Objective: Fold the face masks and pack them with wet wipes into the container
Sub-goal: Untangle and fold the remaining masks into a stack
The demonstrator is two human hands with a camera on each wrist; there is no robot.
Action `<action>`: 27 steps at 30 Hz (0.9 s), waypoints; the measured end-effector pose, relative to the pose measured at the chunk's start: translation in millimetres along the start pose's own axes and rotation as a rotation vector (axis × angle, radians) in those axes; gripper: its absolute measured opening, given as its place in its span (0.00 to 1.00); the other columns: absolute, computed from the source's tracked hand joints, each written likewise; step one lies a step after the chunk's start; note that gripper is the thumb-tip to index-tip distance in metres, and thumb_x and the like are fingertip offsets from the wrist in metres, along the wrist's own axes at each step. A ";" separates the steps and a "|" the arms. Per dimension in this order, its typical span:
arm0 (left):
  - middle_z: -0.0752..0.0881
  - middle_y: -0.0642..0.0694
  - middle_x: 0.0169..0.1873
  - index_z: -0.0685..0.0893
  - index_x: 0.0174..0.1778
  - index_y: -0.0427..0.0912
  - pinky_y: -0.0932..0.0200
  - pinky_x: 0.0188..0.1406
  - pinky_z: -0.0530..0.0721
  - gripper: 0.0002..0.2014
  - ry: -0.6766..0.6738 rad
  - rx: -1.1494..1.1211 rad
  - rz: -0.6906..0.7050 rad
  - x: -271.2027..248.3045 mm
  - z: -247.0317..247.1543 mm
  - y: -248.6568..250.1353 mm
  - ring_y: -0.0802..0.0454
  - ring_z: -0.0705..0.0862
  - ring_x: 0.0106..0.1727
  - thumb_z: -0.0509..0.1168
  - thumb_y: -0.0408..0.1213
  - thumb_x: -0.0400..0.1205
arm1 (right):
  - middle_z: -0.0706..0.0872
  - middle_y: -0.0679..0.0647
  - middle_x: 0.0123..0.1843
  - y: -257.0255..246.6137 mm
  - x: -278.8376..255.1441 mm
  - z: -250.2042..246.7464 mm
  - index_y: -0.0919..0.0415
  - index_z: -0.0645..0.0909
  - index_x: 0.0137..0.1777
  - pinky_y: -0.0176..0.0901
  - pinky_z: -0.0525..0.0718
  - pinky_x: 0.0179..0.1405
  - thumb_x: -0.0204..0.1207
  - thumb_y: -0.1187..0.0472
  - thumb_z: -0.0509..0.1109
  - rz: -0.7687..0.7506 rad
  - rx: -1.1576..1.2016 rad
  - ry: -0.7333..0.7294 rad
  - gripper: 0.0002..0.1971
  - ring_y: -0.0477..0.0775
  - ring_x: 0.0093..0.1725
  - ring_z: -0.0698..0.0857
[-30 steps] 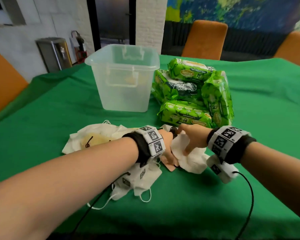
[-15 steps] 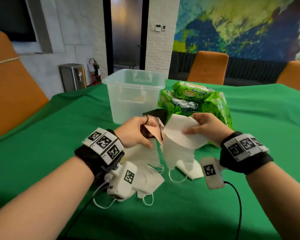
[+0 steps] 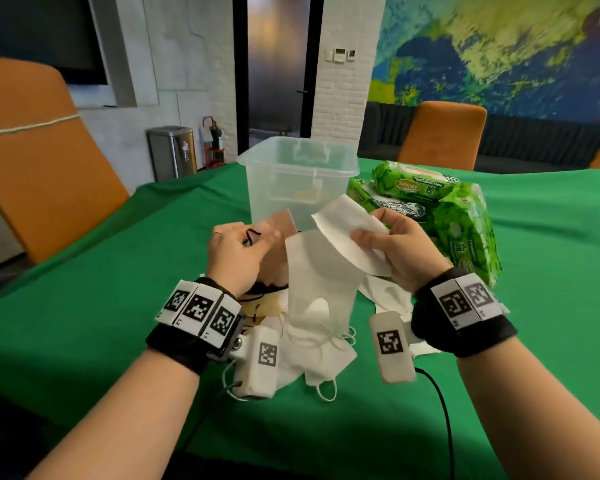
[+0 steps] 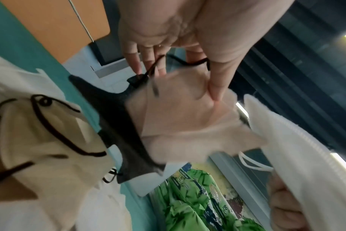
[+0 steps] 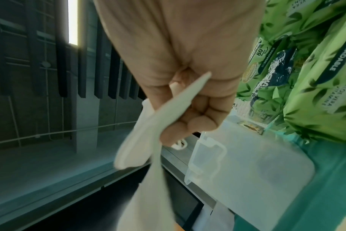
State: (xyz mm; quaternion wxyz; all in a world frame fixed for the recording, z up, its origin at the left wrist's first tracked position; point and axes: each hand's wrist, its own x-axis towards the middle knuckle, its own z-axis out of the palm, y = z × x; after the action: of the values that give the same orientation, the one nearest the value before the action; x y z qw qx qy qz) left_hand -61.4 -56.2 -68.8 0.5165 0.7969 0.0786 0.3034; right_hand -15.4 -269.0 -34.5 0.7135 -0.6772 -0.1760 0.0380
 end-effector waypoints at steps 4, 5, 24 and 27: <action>0.82 0.41 0.35 0.78 0.29 0.39 0.59 0.35 0.67 0.14 0.041 0.059 -0.059 -5.7 -3.5 -7.1 0.41 0.79 0.43 0.69 0.39 0.79 | 0.82 0.57 0.37 4.8 -2.6 4.2 0.56 0.72 0.34 0.40 0.79 0.24 0.71 0.74 0.69 -0.006 0.066 0.079 0.14 0.51 0.28 0.82; 0.80 0.43 0.32 0.77 0.33 0.40 0.58 0.33 0.65 0.12 0.046 0.049 -0.072 -7.4 -2.7 -7.7 0.42 0.78 0.40 0.70 0.38 0.78 | 0.82 0.56 0.37 5.7 -2.8 5.9 0.56 0.72 0.35 0.39 0.80 0.24 0.72 0.74 0.68 -0.003 0.078 0.081 0.13 0.50 0.28 0.82; 0.89 0.43 0.44 0.88 0.44 0.45 0.51 0.47 0.81 0.16 -0.123 -0.786 -0.380 -29.0 8.9 -6.9 0.45 0.85 0.48 0.58 0.48 0.84 | 0.86 0.52 0.39 3.8 2.8 48.6 0.60 0.74 0.46 0.41 0.86 0.35 0.70 0.72 0.66 -0.034 0.411 -0.190 0.09 0.50 0.36 0.85; 0.89 0.39 0.49 0.84 0.59 0.42 0.49 0.41 0.87 0.32 -0.243 -1.071 -0.467 -34.0 3.2 2.7 0.42 0.89 0.45 0.57 0.64 0.72 | 0.84 0.52 0.38 11.7 9.4 56.9 0.58 0.76 0.39 0.42 0.81 0.35 0.67 0.71 0.71 -0.036 0.245 -0.085 0.09 0.52 0.36 0.82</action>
State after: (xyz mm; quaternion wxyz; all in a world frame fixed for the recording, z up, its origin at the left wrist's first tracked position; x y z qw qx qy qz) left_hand -87.3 -74.9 -81.0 0.9049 0.4160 0.0283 0.0858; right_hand -21.7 -211.1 -42.9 0.7833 -0.5795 -0.2120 0.0751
